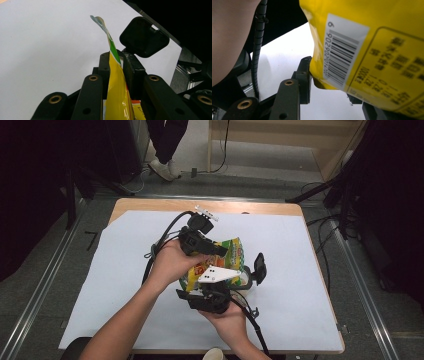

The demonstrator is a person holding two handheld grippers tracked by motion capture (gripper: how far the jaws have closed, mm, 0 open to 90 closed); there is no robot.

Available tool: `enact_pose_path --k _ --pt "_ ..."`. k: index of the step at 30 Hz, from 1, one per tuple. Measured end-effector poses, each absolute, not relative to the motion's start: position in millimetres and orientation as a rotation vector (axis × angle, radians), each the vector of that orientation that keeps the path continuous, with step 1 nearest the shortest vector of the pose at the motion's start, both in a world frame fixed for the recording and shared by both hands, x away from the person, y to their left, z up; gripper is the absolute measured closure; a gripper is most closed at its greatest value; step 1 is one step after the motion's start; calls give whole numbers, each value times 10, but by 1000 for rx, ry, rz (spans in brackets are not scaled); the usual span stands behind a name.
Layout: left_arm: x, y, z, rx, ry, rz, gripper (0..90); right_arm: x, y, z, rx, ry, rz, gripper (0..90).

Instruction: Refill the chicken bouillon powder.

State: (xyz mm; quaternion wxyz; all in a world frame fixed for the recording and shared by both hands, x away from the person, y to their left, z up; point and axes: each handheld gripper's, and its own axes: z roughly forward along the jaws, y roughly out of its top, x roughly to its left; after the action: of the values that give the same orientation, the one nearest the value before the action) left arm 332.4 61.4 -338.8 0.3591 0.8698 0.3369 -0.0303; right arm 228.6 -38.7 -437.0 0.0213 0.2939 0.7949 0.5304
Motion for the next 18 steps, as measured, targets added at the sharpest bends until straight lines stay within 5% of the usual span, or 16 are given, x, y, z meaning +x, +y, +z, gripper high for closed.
enact_pose_path --k 18 --pt "3268 574 -3353 2246 863 -42 770 2306 -399 -4382 915 2455 1648 637"
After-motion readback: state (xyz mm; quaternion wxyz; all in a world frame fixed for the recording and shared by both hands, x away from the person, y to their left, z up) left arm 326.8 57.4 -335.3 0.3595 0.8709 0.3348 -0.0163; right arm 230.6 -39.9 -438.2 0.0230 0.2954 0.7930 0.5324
